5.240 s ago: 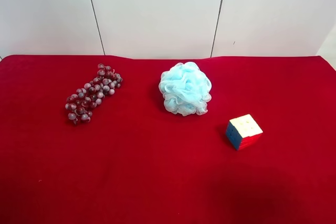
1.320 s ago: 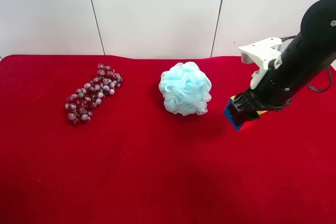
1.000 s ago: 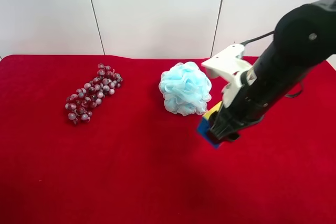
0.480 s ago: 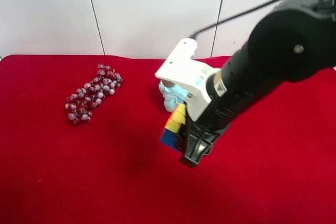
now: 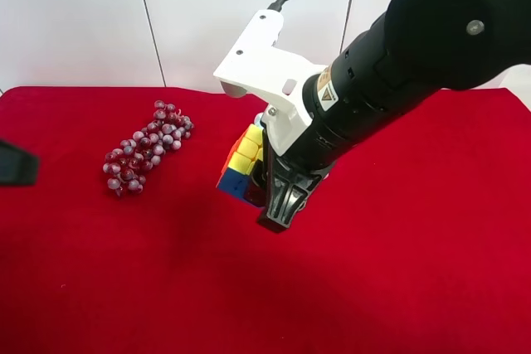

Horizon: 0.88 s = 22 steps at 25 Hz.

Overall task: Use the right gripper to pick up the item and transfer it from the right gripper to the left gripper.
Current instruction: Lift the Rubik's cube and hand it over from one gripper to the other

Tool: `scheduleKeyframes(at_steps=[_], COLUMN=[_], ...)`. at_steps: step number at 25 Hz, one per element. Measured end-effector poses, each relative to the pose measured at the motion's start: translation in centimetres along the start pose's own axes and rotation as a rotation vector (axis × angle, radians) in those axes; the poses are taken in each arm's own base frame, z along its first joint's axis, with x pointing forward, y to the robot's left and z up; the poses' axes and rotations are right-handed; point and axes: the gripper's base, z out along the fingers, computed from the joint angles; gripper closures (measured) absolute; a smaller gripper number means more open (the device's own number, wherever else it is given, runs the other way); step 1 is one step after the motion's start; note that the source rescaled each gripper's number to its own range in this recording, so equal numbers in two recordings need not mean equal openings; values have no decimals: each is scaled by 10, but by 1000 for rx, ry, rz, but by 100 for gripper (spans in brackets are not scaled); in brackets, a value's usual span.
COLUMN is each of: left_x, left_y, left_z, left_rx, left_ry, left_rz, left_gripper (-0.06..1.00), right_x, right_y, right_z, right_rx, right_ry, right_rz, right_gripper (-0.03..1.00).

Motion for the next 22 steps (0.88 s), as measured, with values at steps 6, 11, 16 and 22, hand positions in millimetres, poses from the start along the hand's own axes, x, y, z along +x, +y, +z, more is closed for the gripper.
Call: scheduleKeyframes(at_steps=[6, 11, 16, 22], left_x=[-32, -46, -60, -68], left_y=[-12, -22, -31, -34], left_z=[35, 70, 87, 97], left_rx=[57, 101, 193, 250], left_ry=[149, 236, 244, 230], left_rz=[50, 87, 71, 52], left_gripper=[-5, -5, -5, -5], right_x=[-3, -7, -10, -15], right_y=[-1, -2, -2, 4], right_z=[0, 0, -1, -1], right_rx=[16, 27, 21, -37], right_ry=[-36, -72, -113, -162], right_rz=[-26, -42, -22, -47], right_gripper=[97, 97, 97, 97])
